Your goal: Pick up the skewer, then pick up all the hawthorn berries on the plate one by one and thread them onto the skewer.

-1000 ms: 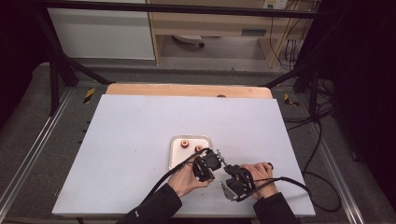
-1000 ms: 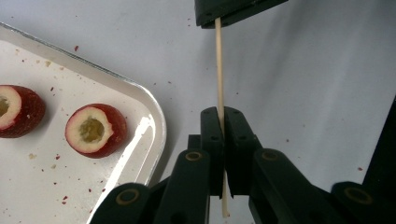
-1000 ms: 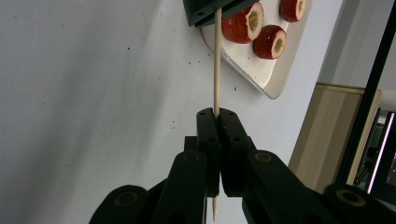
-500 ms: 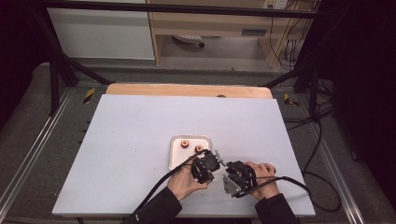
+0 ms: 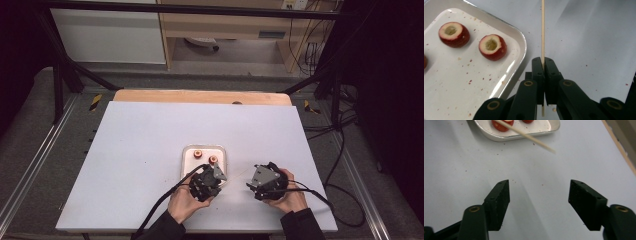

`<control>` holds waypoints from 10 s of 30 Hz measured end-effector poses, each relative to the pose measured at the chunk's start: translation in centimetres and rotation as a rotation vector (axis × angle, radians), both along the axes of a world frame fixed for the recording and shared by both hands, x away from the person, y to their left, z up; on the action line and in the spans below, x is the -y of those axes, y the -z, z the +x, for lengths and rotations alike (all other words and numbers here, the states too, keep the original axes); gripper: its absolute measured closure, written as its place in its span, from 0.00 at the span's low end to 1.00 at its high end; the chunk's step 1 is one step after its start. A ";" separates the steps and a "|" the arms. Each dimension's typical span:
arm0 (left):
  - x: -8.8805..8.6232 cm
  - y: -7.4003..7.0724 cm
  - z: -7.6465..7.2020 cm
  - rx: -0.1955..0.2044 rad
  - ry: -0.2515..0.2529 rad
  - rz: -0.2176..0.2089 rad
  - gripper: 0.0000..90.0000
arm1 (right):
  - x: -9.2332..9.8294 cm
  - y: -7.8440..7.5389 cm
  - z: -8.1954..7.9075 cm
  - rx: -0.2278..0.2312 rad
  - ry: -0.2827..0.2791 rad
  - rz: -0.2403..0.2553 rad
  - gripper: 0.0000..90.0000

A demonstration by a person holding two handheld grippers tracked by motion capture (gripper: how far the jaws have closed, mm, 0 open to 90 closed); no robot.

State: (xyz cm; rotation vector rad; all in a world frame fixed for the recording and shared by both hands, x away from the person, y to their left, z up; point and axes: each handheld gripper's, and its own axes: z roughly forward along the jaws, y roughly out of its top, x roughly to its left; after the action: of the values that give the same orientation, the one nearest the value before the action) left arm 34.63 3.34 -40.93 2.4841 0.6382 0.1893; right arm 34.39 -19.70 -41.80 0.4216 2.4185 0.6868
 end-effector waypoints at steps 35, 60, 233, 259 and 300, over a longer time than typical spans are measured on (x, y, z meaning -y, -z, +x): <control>-7.5 1.9 -2.3 0.094 -0.232 -0.323 0.98 | 0.8 -0.2 2.0 -0.333 0.323 0.323 0.04; -10.4 2.6 -3.4 0.102 -0.285 -0.393 0.98 | -4.0 -1.9 4.0 -0.438 0.356 0.376 0.03; -5.3 2.5 -2.3 0.067 -0.555 -0.687 0.98 | -8.9 -1.0 3.0 -0.401 0.315 1.206 0.67; -6.3 2.2 -1.3 0.104 -0.512 -0.624 0.98 | -9.0 -0.3 2.2 -0.414 0.262 1.078 0.51; -11.1 3.7 -3.9 0.124 -0.471 -0.501 0.98 | -9.4 -2.4 8.5 -0.507 0.404 0.431 0.21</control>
State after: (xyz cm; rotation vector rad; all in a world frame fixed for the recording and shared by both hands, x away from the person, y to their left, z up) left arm 30.71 14.47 -44.64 1.8043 1.0643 0.3140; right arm 42.93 -10.27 -39.37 1.3591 2.4967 1.0039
